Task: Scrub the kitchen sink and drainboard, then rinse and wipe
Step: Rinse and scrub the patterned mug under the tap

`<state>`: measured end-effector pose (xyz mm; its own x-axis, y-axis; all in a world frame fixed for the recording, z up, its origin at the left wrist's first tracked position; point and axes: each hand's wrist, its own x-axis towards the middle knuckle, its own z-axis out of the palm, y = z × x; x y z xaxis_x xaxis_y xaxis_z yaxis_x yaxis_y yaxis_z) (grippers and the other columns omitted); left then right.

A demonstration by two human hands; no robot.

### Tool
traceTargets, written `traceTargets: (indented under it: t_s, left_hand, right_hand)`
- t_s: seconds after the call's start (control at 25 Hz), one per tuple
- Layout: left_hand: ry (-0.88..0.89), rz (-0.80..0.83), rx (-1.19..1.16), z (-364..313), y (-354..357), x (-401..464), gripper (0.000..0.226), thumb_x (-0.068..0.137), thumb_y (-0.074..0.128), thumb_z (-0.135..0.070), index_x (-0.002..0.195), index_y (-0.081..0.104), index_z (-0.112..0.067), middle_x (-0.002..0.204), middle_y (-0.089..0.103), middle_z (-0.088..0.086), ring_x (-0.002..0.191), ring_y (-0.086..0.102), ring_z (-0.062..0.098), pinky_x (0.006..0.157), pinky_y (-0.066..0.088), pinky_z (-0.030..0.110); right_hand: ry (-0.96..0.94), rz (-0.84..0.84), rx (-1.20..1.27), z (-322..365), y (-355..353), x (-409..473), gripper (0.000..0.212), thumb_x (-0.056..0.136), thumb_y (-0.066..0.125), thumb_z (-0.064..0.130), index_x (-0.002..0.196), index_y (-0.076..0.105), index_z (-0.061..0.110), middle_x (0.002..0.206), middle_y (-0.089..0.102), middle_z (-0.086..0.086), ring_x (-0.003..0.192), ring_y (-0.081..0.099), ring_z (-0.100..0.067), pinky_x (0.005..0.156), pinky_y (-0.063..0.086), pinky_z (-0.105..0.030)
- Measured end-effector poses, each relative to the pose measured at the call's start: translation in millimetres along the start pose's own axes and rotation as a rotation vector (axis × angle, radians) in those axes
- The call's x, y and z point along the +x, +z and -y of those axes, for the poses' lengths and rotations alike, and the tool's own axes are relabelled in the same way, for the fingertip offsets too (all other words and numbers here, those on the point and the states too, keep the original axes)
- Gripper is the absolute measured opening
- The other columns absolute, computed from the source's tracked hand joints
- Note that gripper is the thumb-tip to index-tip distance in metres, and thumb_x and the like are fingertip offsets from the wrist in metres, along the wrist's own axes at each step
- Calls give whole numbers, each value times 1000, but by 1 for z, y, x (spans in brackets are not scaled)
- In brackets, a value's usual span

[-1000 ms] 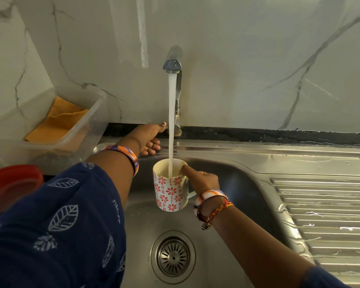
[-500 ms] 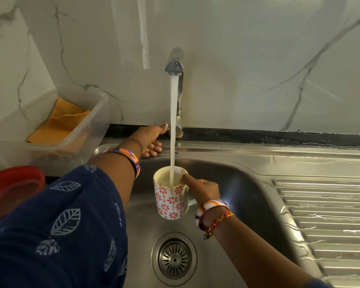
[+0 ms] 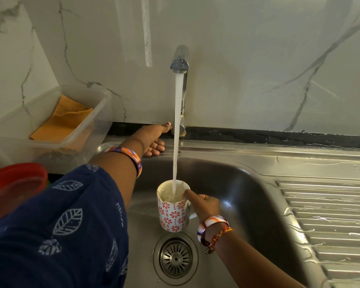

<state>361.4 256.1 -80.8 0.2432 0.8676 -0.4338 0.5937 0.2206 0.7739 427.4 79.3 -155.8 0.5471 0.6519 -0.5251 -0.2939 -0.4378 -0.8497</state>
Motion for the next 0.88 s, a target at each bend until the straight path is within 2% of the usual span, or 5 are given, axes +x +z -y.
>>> traceTargets:
  t_s: [0.2,0.32,0.6,0.76,0.88]
  left_hand:
    - [5,0,-7,-1,0,-3,58,91,40,-59,78,57,-5,73,60,9,60,54,17,59,44,24]
    - [11,-5,-1,0,0,-2,57,91,40,-59,75,58,-7,71,60,8,62,54,18,69,47,26]
    - [68,-62,-78,-3,3,1,40,95,47,-44,72,57,-12,65,58,2,57,51,14,55,38,23]
    - [59,-67,-130,-6,3,1,36,94,51,-38,69,58,-13,65,58,1,58,50,13,66,43,24]
    - [58,-147,-150,-11,5,4,28,95,54,-24,70,57,-10,65,53,2,48,50,8,48,40,17]
  right_hand:
    - [-10,-17,17,-2,-1,2,35,81,69,18,55,49,9,59,49,-3,60,43,-12,53,29,-23]
    - [-26,-25,28,0,-1,2,37,81,68,16,52,47,9,56,47,-3,58,41,-12,53,30,-23]
    - [-98,-14,17,13,-1,4,38,79,69,15,50,47,9,54,44,-3,55,40,-12,52,32,-22]
    - [-138,0,17,23,3,6,35,78,70,16,50,50,9,58,47,-8,58,42,-16,58,35,-26]
    - [-130,53,51,35,1,-3,32,78,70,19,53,51,10,59,49,-7,57,42,-14,52,31,-24]
